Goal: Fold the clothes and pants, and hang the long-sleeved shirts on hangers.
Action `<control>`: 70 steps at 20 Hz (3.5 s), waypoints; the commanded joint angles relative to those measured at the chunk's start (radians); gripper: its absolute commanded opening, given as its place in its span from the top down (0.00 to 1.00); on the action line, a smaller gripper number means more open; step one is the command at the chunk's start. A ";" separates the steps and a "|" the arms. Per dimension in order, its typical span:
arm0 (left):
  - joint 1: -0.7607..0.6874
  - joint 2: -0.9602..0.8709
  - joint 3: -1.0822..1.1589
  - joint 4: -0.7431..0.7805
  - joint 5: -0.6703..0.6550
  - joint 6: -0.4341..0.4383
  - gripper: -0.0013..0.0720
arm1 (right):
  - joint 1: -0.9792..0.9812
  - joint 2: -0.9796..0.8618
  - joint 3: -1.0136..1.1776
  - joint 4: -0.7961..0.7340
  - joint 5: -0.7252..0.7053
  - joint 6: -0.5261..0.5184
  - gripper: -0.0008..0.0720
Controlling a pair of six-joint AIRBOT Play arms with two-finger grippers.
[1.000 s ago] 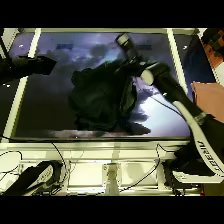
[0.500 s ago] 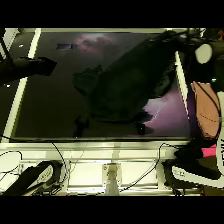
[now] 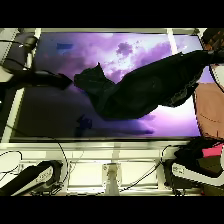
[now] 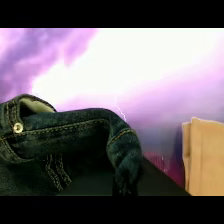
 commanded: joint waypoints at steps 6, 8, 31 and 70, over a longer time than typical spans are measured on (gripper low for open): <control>-0.376 -0.194 -0.010 0.142 0.096 0.205 0.02 | -0.019 0.001 0.000 0.005 0.040 0.000 0.94; -0.438 -0.212 -0.011 0.226 0.115 0.205 0.02 | -0.019 0.001 0.000 0.004 0.038 0.000 0.94; -0.361 -0.208 -0.011 0.723 0.532 -0.167 0.94 | -0.016 0.041 0.000 0.077 0.072 -0.013 0.94; -0.292 -0.286 -0.011 0.661 0.803 -0.037 0.02 | 0.160 0.082 -0.466 0.281 -0.699 -0.027 0.94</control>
